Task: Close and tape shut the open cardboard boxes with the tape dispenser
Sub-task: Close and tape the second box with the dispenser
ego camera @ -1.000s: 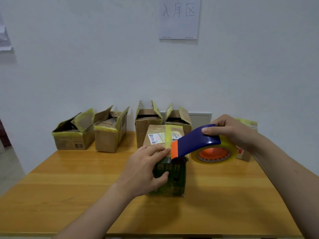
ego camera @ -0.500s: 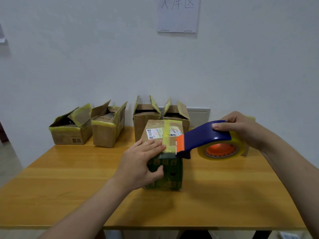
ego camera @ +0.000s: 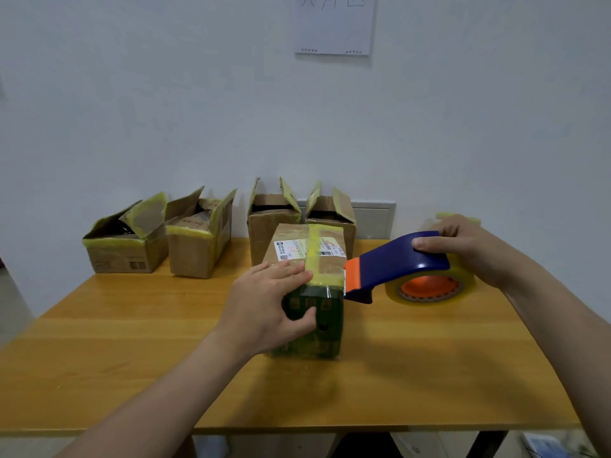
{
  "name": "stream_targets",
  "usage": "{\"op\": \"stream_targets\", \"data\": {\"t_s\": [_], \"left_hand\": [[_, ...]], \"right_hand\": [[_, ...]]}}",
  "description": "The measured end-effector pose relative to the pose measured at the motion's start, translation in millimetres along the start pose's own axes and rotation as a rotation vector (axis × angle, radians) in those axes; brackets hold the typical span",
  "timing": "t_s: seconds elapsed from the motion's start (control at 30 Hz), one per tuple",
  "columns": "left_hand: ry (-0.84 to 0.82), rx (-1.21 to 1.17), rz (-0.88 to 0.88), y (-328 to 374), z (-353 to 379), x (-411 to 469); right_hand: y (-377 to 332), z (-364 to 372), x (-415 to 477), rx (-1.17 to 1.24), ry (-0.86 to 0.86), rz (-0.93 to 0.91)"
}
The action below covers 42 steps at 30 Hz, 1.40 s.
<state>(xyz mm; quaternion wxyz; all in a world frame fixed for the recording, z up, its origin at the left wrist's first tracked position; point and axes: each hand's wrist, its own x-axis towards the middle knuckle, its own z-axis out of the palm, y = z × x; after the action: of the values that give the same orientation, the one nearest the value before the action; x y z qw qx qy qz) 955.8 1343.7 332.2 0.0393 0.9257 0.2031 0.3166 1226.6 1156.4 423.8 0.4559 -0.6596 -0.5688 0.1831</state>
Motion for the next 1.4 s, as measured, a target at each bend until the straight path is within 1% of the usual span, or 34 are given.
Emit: {"op": "stream_targets", "data": {"t_s": [0.13, 0.33, 0.43, 0.73, 0.97, 1.23, 1.3, 1.4], "left_hand": [[-0.018, 0.121, -0.001, 26, -7, 10], [-0.125, 0.09, 0.14, 44, 8, 8], [-0.115, 0.074, 0.103, 39, 13, 7], [-0.17, 0.089, 0.064, 46, 0, 8], [-0.177, 0.082, 0.061, 47, -3, 9], [-0.165, 0.068, 0.039, 46, -3, 7], [-0.16, 0.071, 0.047, 47, -1, 8], [-0.151, 0.075, 0.052, 47, 3, 8]], "right_hand": [[-5, 4, 0, -0.043, 0.011, -0.011], [-7, 1, 2, -0.082, -0.007, -0.014], [-2, 0, 0, -0.095, -0.026, -0.006], [2, -10, -2, -0.051, -0.034, 0.0], [11, -11, -7, 0.06, -0.047, 0.005], [14, -13, -11, 0.09, -0.002, 0.022], [11, -13, -12, 0.075, -0.004, 0.021], [2, -8, -10, -0.018, -0.011, 0.006]]}}
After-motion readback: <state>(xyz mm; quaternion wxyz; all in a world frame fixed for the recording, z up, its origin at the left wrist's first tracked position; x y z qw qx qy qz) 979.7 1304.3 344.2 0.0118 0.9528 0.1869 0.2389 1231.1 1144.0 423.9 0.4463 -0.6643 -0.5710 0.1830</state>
